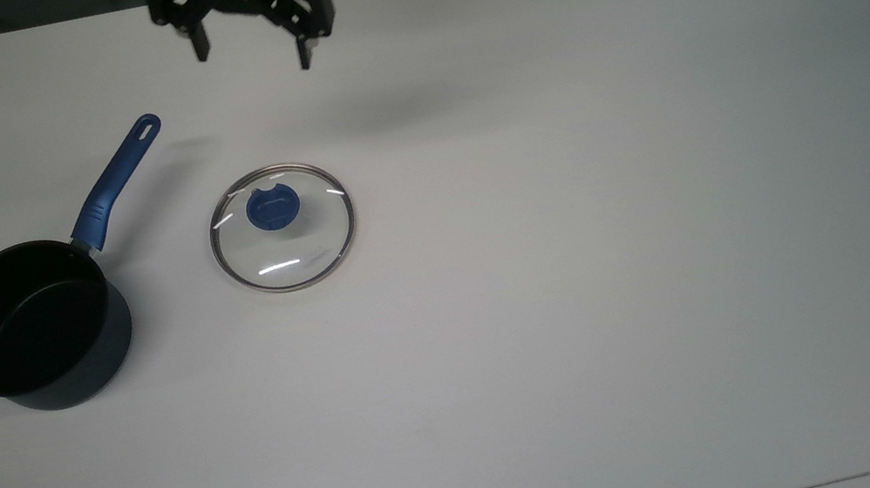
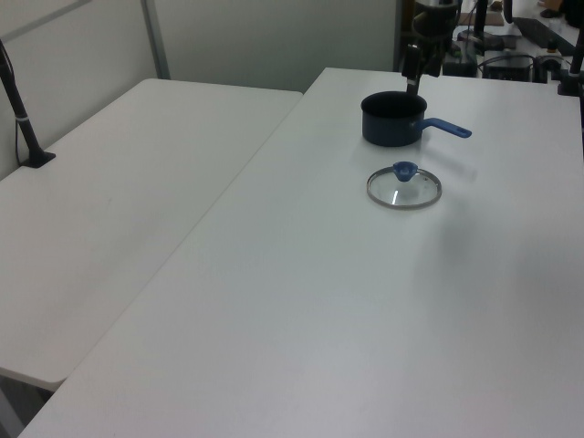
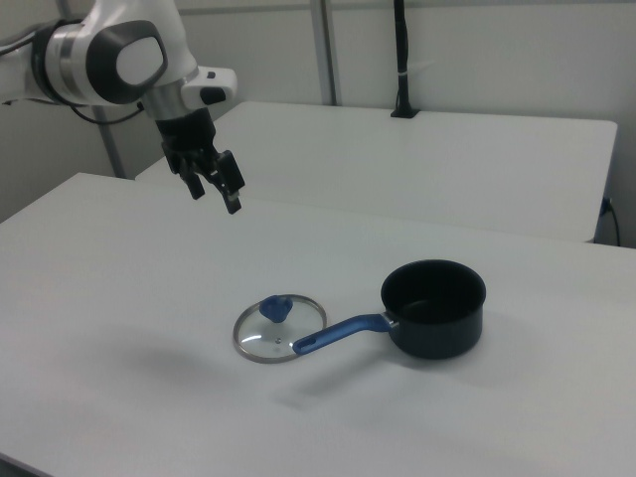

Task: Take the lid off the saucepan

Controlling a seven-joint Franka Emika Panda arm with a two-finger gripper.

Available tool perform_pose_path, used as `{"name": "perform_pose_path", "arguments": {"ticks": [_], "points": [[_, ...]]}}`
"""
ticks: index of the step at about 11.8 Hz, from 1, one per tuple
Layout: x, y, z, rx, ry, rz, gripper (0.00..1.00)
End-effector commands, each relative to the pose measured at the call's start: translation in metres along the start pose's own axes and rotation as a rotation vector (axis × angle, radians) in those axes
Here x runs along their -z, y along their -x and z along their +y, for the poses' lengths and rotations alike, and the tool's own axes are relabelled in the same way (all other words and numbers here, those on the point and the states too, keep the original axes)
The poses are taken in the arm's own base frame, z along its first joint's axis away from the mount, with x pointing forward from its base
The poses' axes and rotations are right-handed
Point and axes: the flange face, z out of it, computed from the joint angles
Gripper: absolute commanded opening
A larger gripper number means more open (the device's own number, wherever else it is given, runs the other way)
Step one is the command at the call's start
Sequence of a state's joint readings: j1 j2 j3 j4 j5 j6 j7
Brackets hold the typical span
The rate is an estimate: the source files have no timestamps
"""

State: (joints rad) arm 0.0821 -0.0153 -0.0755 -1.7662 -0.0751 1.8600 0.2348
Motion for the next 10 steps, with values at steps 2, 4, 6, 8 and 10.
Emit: {"name": "perform_pose_path", "arguments": {"ticks": [2,4,6,8,10], "points": [[0.030,0.005,0.004,0.142,-0.042,-0.012,1.00],[0.037,0.001,0.014,0.174,-0.040,-0.017,1.00],[0.043,0.002,0.017,0.211,-0.037,-0.050,1.00],[0.043,0.003,0.018,0.209,-0.040,-0.051,1.00],[0.042,0.003,0.018,0.209,-0.042,-0.053,1.00]]}}
